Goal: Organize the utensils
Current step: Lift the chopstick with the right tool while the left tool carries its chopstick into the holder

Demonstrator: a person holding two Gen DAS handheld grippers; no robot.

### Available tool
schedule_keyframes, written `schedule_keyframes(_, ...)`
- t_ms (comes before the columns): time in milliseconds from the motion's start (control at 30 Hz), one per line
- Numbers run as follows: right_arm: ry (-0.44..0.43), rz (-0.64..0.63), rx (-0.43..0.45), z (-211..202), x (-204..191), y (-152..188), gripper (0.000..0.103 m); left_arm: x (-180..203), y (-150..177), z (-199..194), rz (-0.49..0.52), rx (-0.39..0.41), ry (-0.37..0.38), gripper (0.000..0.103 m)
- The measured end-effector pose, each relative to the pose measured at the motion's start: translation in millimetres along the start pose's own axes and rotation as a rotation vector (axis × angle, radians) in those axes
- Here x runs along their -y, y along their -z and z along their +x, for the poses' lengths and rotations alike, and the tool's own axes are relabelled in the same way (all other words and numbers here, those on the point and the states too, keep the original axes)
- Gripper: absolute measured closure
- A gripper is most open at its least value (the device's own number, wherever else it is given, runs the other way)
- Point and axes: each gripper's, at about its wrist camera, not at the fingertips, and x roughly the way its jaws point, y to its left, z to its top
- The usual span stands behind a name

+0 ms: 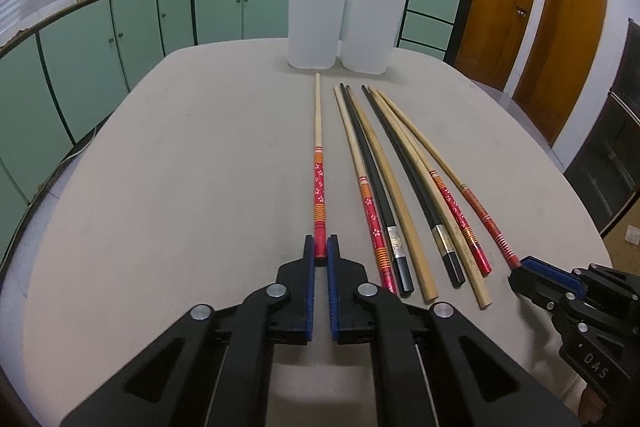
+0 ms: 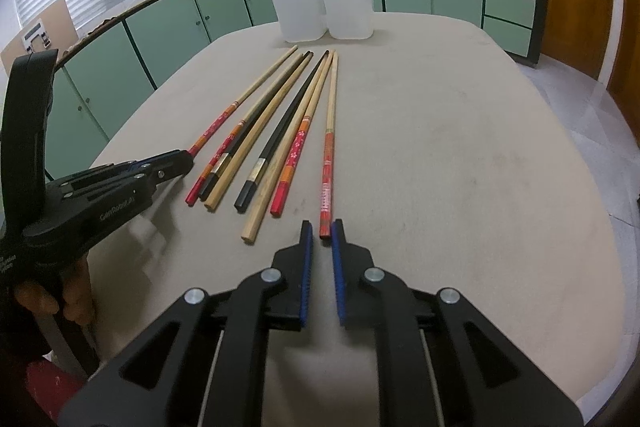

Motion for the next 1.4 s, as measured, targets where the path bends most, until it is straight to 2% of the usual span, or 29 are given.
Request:
schedule_keyframes(300,0.017,-0.014,-0.001,1.5,-2.2,-0.6,0.091,-2.5,-3.2,4.5,-0.007,0.001,-0.006,0.095)
schedule_keyframes(467,0.035,-0.025,0.008,3.8,-6.1,-1.3,0.091,0.7,-7.1,8.9,0.004,0.004,-0.011,0.087)
schedule_keyframes(567,0.052,-0.047,0.012,6.2,-9.2,-2.7,0.094,1.8,-6.9,9.4,0.01,0.009,-0.014,0.09)
schedule_keyframes(600,0.058,-0.053,0.014,6.2,-10.3,-2.5,0.095,2.2,-6.5,9.1,0.011,0.011,-0.008,0.097)
schedule_keyframes(633,0.057,-0.051,0.014,6.3,-9.3,-3.1,0.097,2.2,-5.2,7.8,0.01,0.013,-0.006,0.097)
schedule_keyframes(867,0.043,-0.035,0.03,-4.9,-0.3,-10.8,0.098,2.8,-8.8,-12.6,0.019,0.039,0.01,0.097)
schedule_keyframes(1033,0.035,-0.035,0.101,-32.8,9.6,-35.2,0.098,3.2,-33.3,-52.9,0.05,0.121,-0.002,0.097)
schedule_keyframes(1167,0.027,-0.054,0.181,-61.2,14.5,-62.3,0.098,2.3,-64.4,-87.1,0.065,0.218,-0.01,0.097)
schedule_keyframes(1400,-0.017,-0.054,0.29,-97.0,29.0,-126.4,0.098,2.0,-114.9,-113.3,0.076,0.299,0.009,0.097)
